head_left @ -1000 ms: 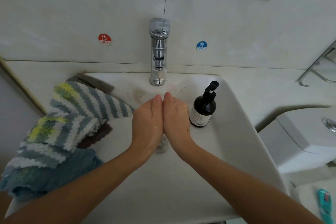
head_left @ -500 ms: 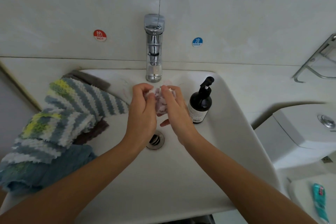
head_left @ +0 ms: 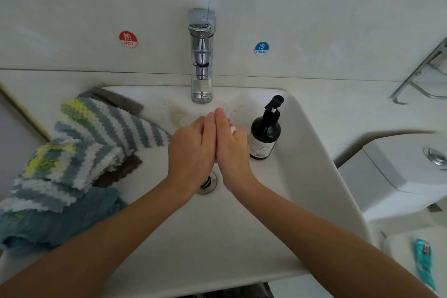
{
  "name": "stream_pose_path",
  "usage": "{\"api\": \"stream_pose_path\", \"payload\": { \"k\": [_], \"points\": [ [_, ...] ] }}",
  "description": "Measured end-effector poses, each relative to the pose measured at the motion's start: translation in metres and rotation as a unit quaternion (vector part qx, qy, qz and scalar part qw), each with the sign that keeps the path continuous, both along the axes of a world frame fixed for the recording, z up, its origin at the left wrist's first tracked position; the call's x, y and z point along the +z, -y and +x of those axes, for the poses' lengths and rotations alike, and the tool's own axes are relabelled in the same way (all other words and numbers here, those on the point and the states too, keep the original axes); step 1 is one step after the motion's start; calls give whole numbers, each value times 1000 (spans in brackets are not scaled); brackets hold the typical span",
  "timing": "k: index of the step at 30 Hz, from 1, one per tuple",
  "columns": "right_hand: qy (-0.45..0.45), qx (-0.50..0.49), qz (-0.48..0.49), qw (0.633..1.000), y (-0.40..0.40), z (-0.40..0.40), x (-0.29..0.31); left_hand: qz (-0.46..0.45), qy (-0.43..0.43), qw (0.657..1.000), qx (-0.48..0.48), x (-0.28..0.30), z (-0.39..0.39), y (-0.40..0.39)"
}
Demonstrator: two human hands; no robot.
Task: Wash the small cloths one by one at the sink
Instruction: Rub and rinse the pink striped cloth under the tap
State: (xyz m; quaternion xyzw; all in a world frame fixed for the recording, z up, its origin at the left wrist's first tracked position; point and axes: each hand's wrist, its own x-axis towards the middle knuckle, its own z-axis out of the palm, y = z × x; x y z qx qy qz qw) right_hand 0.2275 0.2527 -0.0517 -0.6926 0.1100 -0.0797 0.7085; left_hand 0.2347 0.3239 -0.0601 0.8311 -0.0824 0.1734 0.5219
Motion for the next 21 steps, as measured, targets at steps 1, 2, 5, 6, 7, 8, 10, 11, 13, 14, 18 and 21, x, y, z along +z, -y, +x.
{"api": "stream_pose_path", "payload": {
  "k": [1, 2, 5, 6, 7, 8, 10, 11, 13, 14, 18, 21],
  "points": [
    [2, -6, 3, 1000, 0, 1, 2, -14, 5, 1000, 0, 2, 0, 1],
    [4, -10, 3, 1000, 1, 2, 2, -28, 5, 1000, 0, 3, 1, 2],
    [9, -20, -6, 1000, 2, 4, 2, -51, 7, 999, -3, 2, 3, 5],
    [11, -21, -11, 1000, 3, 5, 1, -55, 6, 998, -2, 2, 3, 5],
    [12, -19, -15, 1000, 3, 5, 1, -60, 2, 998, 2, 1, 4, 6],
    [11, -15, -19, 1000, 3, 5, 2, -66, -4, 998, 7, 1, 4, 5],
    [13, -6, -25, 1000, 1, 6, 4, -78, -3, 997, 14, 0, 5, 4],
    [15, -2, -24, 1000, 1, 6, 5, -80, 8, 997, 11, 1, 5, 4],
    [18, 6, -13, 1000, -1, 5, 8, -70, 47, 996, -1, 2, 5, 2],
    [20, 10, -4, 1000, -1, 4, 9, -58, 74, 996, -7, 4, 6, 0],
    [-5, 18, 51, 999, -5, 1, 12, -9, 149, 989, -15, 2, 8, -4],
    [-9, 1, 46, 999, -4, 1, 9, 32, 165, 986, -10, -2, 10, -4]
  ]
}}
